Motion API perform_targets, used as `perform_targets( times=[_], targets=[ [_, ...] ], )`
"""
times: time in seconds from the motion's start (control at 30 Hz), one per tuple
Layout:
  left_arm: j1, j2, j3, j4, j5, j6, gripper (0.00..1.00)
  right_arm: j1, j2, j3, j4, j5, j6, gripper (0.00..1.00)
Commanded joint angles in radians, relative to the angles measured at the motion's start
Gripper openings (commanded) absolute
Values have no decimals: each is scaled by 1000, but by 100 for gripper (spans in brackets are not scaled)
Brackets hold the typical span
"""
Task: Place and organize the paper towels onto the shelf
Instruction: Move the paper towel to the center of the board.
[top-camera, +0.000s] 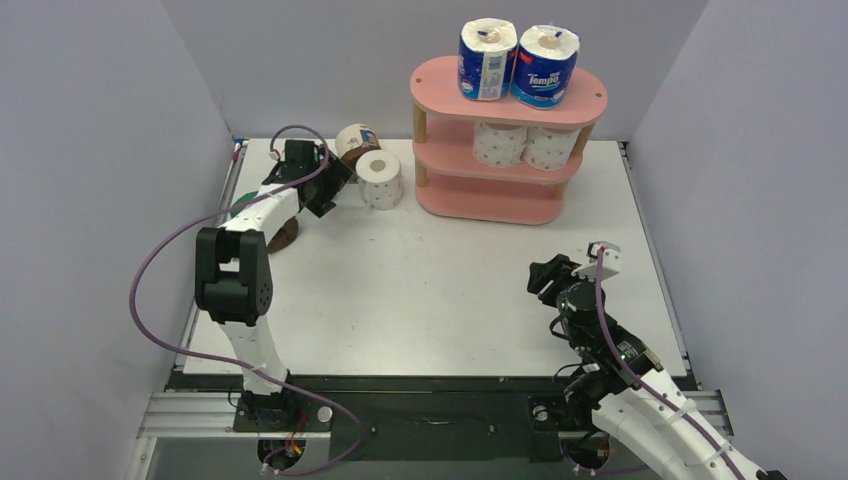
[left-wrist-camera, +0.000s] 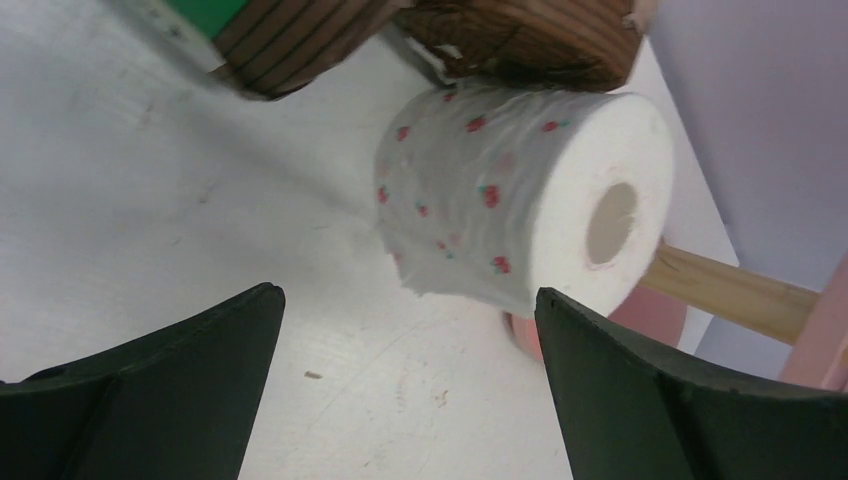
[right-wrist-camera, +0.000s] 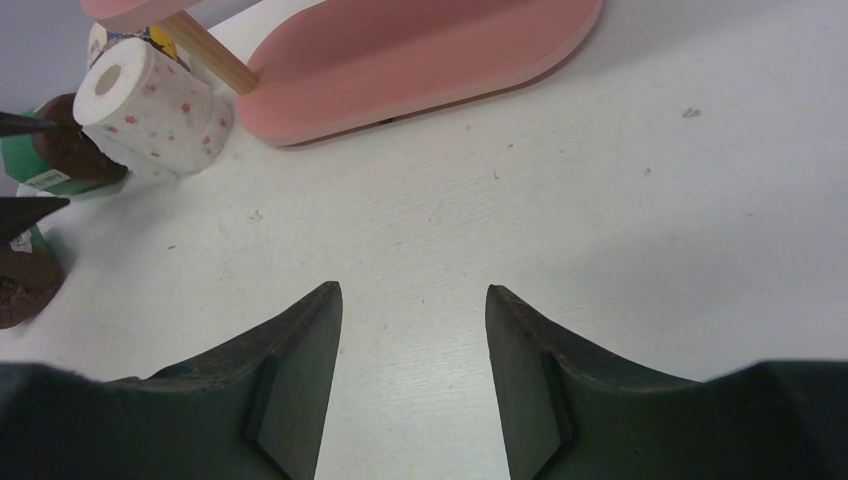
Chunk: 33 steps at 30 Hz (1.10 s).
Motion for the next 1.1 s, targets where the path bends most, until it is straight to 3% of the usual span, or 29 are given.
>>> perform_targets(
  times=[0.0,0.5,0.73,1.07],
  targets=[
    [-52,41,144,-8,-12,18,97,4,-7,-17,19,21,6,51],
    [-111,244,411,-187,-125,68,97,3,-4,-9,38,33,-28,51],
    [-118,283,449,-200,-137,66,99,3,-4,-14,32,35,-30,51],
    [-126,253,393,-144,-122,64,61,3,-21,-23,25,35,-26,51]
  ],
)
